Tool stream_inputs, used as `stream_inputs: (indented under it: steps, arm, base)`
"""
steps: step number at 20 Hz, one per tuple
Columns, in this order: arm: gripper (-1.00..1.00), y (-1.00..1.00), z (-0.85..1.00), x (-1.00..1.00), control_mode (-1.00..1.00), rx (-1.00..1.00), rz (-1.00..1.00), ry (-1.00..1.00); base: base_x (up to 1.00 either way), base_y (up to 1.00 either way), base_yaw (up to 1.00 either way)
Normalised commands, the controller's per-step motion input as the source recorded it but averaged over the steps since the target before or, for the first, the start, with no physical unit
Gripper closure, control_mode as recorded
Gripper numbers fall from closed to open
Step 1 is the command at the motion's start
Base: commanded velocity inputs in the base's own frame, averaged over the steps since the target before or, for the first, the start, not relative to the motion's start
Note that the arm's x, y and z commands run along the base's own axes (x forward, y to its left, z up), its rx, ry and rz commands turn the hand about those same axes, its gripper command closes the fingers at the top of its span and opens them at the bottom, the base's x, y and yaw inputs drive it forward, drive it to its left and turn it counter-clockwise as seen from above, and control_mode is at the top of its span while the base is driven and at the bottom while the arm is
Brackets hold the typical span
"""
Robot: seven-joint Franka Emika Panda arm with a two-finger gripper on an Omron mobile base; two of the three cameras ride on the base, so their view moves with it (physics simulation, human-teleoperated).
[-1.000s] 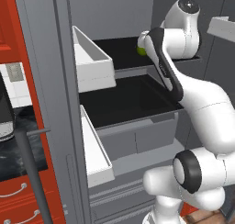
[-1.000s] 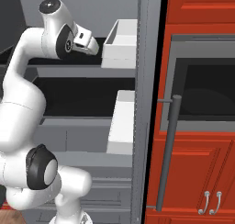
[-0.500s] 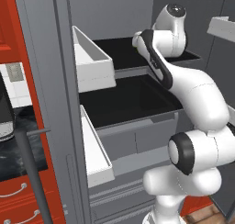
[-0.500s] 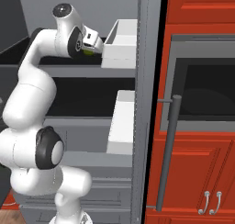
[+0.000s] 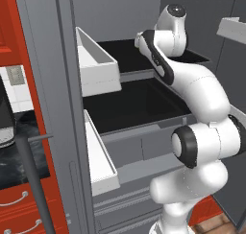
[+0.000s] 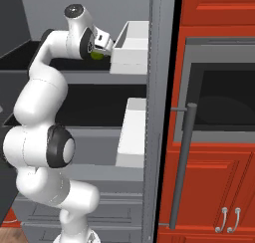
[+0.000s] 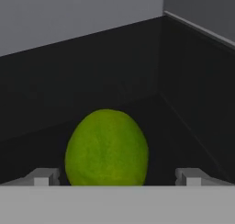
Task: Take the cheese, fish, and lime from the fridge and place them on the plate on the dining counter to create an appetizer plate.
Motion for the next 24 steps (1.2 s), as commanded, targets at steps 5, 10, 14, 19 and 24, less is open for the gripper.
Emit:
stream_inputs:
  steps: [5,10,14,19,24]
  arm:
    - [-1.00,0.14,-0.04,0.09,-1.00,0.00,-0.01,0.01]
    - [-1.00,0.02,-0.10,0.00,-1.00,0.00,-0.04,0.03]
    - [-1.00,0.00,-0.26,0.00,-1.00,0.00,-0.04,0.02]
    - [-1.00,0.00,-0.31,0.18,-1.00,0.00,-0.02,0.00]
    - [-1.00,0.00,-0.24,0.52,-1.00,0.00,0.00,0.00]
  base:
    - [0.00,0.00,0.00]
    - [0.00,0.00,0.00]
    - [0.00,0.00,0.00]
    - [0.00,0.00,0.00]
    - [0.00,0.00,0.00]
